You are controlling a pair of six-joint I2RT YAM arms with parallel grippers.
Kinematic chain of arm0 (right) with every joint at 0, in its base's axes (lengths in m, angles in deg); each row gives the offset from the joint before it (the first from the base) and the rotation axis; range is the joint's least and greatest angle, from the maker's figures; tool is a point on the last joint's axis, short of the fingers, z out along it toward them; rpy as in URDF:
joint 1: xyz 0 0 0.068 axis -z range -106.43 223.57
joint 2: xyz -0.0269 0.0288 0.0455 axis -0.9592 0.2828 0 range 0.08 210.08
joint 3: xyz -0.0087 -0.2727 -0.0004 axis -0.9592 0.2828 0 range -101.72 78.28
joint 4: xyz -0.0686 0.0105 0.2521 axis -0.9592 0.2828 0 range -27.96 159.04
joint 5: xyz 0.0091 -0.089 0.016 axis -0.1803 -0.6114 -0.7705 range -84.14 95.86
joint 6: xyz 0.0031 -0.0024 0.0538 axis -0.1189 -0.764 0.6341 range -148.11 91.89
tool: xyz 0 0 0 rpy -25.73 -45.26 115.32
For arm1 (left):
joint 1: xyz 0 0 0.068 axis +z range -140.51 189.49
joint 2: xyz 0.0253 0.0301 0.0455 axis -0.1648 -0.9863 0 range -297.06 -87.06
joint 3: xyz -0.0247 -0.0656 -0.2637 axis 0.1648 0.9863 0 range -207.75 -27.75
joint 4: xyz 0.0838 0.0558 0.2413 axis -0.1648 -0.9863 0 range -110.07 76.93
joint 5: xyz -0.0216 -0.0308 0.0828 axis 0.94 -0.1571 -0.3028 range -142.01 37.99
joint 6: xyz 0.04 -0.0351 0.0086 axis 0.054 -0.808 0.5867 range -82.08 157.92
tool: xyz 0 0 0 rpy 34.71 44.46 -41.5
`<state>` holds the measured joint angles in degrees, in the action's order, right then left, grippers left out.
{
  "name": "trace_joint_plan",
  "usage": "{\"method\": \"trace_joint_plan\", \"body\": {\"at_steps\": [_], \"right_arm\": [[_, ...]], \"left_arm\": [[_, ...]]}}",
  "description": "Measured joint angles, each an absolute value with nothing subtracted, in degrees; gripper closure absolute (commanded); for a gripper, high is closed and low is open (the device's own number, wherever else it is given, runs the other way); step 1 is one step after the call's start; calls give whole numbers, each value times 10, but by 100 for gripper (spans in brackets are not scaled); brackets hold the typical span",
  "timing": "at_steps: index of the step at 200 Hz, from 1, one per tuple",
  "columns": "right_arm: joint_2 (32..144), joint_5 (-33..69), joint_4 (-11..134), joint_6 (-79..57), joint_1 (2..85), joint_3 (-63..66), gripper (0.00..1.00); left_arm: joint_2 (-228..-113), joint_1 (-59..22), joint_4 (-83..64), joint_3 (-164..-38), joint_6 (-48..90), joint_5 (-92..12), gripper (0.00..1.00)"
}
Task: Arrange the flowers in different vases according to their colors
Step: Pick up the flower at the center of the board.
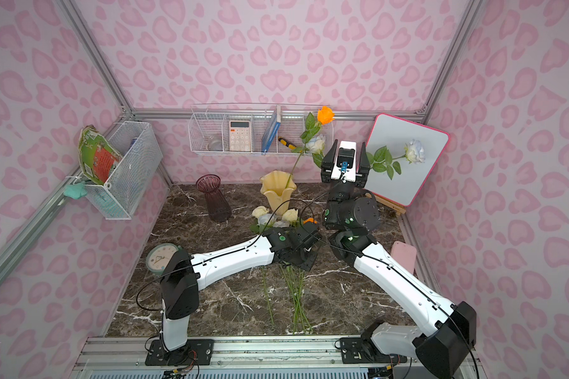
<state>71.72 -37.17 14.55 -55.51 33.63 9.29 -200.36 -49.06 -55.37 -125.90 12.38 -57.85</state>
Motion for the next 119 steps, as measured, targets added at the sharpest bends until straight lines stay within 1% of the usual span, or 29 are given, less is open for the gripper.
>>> {"method": "trace_joint_plan", "body": {"at_steps": [65,119], "right_arm": [[684,-412,215,-539,342,69,34],[647,-441,273,-536,346,58,33]], "left_arm": [[-2033,-487,-558,-1282,126,-584,51],[-2096,-481,-604,-1352,139,-580,53]]}}
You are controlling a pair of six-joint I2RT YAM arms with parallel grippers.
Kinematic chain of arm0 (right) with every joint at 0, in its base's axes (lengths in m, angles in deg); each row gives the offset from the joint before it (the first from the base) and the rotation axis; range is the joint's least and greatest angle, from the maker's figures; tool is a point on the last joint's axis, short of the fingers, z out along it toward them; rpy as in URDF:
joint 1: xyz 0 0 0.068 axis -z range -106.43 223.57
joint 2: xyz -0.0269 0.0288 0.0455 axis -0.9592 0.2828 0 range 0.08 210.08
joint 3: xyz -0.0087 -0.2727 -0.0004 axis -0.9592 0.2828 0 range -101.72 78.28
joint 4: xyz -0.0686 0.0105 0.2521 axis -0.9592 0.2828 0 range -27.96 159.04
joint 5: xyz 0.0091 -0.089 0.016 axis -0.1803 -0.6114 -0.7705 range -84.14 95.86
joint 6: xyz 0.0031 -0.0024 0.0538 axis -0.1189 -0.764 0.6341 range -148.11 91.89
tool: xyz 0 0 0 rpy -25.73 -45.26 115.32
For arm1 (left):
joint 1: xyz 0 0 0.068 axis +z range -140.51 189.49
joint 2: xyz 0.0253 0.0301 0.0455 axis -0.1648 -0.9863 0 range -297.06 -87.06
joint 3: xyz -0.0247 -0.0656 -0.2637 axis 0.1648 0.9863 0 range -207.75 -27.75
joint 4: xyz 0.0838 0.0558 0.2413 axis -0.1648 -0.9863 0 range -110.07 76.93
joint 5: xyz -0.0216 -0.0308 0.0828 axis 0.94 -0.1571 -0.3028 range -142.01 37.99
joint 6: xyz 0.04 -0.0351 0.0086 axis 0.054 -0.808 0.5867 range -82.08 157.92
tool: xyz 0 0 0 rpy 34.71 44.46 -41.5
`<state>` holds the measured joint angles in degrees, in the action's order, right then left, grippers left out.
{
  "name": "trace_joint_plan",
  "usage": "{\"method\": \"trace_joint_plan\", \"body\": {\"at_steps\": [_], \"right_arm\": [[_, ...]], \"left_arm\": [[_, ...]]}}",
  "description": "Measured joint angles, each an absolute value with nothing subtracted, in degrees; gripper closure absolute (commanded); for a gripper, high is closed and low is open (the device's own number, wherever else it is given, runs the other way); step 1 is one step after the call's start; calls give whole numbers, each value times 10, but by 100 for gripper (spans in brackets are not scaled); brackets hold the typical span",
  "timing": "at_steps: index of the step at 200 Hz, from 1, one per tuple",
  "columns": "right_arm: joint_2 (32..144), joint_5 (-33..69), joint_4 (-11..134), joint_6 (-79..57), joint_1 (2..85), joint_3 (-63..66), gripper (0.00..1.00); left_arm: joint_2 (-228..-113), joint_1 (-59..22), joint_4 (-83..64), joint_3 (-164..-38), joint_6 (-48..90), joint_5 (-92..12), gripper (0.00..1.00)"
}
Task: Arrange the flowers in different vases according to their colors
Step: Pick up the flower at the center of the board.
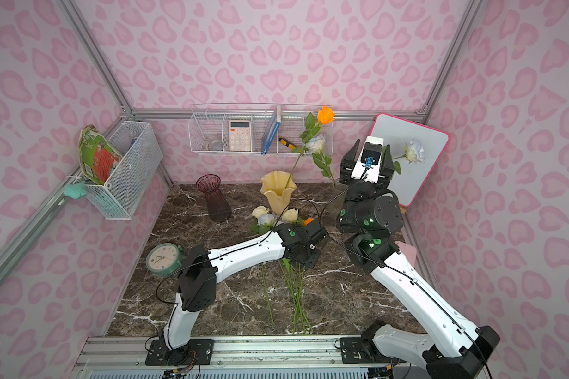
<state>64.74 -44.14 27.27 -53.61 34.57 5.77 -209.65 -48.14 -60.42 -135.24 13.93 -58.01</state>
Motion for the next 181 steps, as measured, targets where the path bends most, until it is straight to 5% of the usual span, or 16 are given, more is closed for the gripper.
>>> {"method": "trace_joint_plan", "body": {"at_steps": [181], "right_arm": [[585,-432,343,-512,367,97,33]], "left_arm": [[-2208,-479,-666,-1426,126,-591,62]]}}
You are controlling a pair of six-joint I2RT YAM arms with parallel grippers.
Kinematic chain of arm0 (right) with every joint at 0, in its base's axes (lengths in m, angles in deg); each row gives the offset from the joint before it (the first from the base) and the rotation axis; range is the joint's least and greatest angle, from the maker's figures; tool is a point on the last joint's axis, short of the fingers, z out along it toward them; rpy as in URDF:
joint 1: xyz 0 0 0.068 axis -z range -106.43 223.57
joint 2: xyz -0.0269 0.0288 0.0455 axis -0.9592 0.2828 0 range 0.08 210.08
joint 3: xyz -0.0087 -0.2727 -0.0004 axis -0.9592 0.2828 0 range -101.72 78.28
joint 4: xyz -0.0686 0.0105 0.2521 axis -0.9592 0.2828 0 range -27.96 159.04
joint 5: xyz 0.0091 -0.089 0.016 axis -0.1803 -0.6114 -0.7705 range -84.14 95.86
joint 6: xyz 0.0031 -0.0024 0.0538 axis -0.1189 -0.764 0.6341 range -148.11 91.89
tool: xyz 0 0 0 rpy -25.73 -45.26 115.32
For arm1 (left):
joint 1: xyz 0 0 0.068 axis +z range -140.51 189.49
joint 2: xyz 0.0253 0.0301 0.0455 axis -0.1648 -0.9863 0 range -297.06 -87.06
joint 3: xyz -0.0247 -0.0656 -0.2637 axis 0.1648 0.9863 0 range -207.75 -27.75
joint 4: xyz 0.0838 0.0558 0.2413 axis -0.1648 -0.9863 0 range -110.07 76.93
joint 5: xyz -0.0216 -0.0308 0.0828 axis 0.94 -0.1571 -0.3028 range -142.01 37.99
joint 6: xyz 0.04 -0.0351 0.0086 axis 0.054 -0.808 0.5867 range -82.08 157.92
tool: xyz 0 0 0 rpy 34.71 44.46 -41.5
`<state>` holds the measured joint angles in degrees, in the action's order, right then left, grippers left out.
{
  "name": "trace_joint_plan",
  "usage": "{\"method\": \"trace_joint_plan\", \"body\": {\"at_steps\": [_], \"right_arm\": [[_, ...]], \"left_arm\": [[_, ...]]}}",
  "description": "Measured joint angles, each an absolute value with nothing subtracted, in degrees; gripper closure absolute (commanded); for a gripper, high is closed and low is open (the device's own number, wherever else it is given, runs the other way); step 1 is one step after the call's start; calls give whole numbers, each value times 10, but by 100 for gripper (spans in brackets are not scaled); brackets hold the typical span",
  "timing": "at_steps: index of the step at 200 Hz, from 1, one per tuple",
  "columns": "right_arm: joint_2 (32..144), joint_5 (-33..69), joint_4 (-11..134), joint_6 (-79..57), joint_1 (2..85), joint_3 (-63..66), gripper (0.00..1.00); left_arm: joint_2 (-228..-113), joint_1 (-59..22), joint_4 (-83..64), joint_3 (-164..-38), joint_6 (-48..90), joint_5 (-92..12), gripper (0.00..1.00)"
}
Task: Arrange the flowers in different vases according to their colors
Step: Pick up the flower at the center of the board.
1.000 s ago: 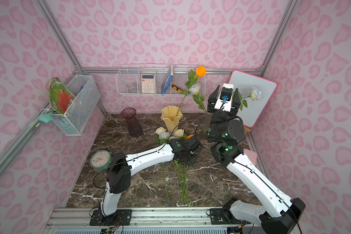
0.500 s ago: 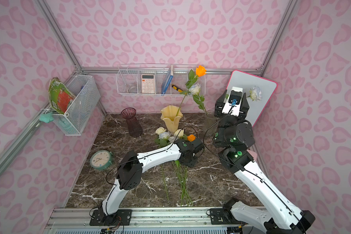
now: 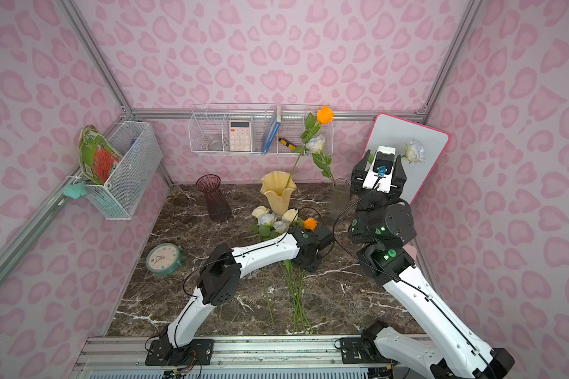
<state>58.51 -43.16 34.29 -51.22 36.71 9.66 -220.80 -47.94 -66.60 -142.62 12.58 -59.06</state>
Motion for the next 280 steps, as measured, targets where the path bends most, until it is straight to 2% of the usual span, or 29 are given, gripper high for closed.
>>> {"method": "trace_joint_plan", "body": {"at_steps": [48,70,120,177,218,242,280], "right_arm": [[580,-426,348,-507,372,102,33],[577,-423,350,-504,373,104,33],[576,-411,373,-480,373,102,32],[596,-380,464,-427,399,35,31],[626,-334,587,-355,447,-60,28],[659,-264,692,-284,521,-137,28],[719,-97,856,-168,628,-258,28]], "left_arm": [[-2223,-479,-675,-1424,126,-599,62],[-2224,-480,-678,-1419,125,-603,66],[-2223,-481,-673,-1408,120,-608,100],[-2174,-481,-655,-1403,112,-615,100],[-2092,-489,-633,-1385,110,-616,100],[-2020,-496,-613,-1348,111,-621,100],[-1906,-498,-566,-1273,115,-636,100]]}}
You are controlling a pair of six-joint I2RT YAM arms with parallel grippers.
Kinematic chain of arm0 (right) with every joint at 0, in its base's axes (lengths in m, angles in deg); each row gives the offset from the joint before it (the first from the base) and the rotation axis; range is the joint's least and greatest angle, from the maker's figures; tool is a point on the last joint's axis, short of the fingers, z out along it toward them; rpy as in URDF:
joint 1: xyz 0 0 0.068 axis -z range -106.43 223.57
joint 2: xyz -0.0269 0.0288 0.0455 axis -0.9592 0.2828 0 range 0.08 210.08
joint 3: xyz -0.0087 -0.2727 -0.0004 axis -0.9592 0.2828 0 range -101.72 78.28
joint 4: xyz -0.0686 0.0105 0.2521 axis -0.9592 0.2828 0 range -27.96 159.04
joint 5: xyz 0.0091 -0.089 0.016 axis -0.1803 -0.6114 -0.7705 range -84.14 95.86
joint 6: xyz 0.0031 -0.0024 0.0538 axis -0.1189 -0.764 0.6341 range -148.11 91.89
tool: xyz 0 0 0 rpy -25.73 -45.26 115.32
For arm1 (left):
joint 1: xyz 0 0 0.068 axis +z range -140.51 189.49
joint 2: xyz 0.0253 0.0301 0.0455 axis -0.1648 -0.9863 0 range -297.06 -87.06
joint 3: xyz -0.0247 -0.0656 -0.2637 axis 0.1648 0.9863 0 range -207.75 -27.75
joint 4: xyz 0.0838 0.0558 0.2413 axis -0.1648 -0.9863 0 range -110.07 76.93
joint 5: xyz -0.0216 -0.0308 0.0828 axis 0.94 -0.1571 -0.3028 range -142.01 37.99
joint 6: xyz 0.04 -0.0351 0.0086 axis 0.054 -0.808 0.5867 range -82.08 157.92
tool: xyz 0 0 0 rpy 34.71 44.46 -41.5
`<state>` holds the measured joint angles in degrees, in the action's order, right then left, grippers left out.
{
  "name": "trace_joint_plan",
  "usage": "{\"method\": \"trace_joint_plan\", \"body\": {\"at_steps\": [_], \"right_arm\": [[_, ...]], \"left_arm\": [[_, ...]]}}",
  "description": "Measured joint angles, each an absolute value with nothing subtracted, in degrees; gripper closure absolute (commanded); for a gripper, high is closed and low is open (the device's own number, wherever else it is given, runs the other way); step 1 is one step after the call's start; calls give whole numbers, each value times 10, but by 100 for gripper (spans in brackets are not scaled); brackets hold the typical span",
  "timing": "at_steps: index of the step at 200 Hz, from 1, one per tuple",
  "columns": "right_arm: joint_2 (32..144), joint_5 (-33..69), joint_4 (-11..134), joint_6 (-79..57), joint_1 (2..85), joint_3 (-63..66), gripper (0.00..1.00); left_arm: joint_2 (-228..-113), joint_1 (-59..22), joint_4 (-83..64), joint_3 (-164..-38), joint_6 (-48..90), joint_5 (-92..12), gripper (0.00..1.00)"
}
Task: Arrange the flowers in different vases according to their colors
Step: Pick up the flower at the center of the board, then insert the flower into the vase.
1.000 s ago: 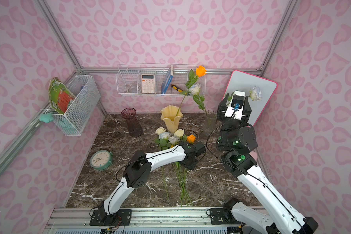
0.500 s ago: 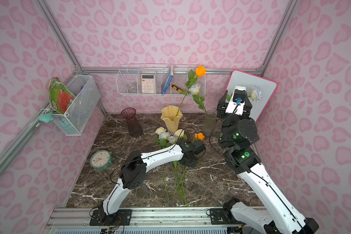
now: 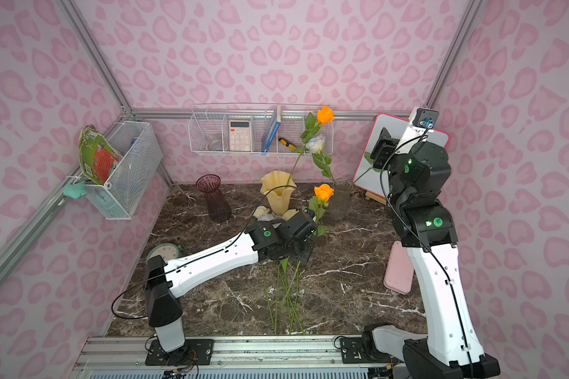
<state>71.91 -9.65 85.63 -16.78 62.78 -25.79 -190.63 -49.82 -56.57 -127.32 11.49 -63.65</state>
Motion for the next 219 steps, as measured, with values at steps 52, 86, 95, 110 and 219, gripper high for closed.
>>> {"method": "trace_joint_plan", "body": {"at_steps": [52,86,95,110,219], "right_arm": [[717,22,957,-97,656,-236,28],[705,46,970,-72,658,-219,28],[704,58,972,-69,658,-204,28],[704,77,978,-57,658,-174,29],[722,155,945,8,464,32,32]], "left_arm": [[-1760,-499,-451,-1139,141,-649,100],[-1625,-499,-371,-1063,203,-691,100],[-1591,-498,-359,-1057,225,-711,100],[-1551,-496,-342,-1059,264,-746,100],[-1532,-227,-227,-1093,487,-746,100]]}}
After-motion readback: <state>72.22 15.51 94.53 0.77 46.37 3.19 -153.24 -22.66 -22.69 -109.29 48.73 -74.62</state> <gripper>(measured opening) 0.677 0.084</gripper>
